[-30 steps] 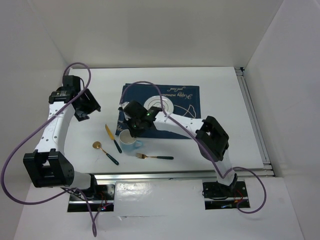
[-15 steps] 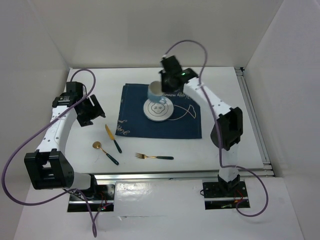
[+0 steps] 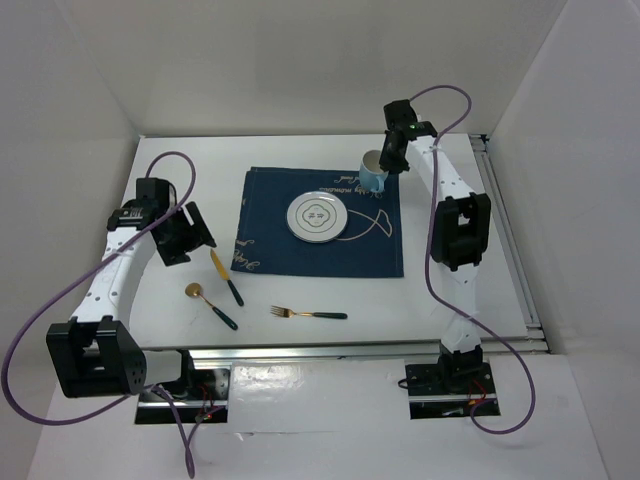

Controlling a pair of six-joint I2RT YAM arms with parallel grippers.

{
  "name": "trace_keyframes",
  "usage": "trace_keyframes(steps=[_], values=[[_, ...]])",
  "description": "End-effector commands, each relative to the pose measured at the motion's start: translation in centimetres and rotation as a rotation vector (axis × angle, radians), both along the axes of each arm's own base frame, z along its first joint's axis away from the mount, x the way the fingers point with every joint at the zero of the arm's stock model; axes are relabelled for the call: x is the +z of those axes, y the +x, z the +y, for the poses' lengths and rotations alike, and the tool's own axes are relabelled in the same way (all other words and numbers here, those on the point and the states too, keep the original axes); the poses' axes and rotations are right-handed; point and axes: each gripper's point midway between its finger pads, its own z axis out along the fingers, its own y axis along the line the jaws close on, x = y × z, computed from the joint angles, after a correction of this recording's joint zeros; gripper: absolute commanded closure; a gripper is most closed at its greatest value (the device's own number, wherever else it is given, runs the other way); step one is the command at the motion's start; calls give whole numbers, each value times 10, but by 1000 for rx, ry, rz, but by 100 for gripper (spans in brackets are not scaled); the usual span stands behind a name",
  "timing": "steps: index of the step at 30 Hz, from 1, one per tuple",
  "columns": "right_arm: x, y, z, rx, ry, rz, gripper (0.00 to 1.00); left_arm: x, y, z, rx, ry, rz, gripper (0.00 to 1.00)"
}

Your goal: Set the dinner table for one person

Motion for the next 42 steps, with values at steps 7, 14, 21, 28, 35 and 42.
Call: trace_keyframes(steps=[7, 14, 21, 28, 35, 42], values=[[14, 28, -15, -52, 69, -81, 100, -5, -12, -4, -19, 4, -11, 15], [-22, 35, -15, -48, 79, -31, 100, -6, -12, -3, -22, 17, -11, 15], [-28, 34, -12, -34, 98, -46, 63, -13, -25, 10, 32, 88, 43, 15], [23, 33, 5, 29, 130, -151, 15, -19, -35, 8, 62, 71, 67, 10], [93, 18, 13, 69, 139, -278, 3, -19, -46, 6, 196, 35, 105, 12], [159, -24, 44, 195, 241, -421, 1, -52, -75, -22, 391, -177, 110, 23]])
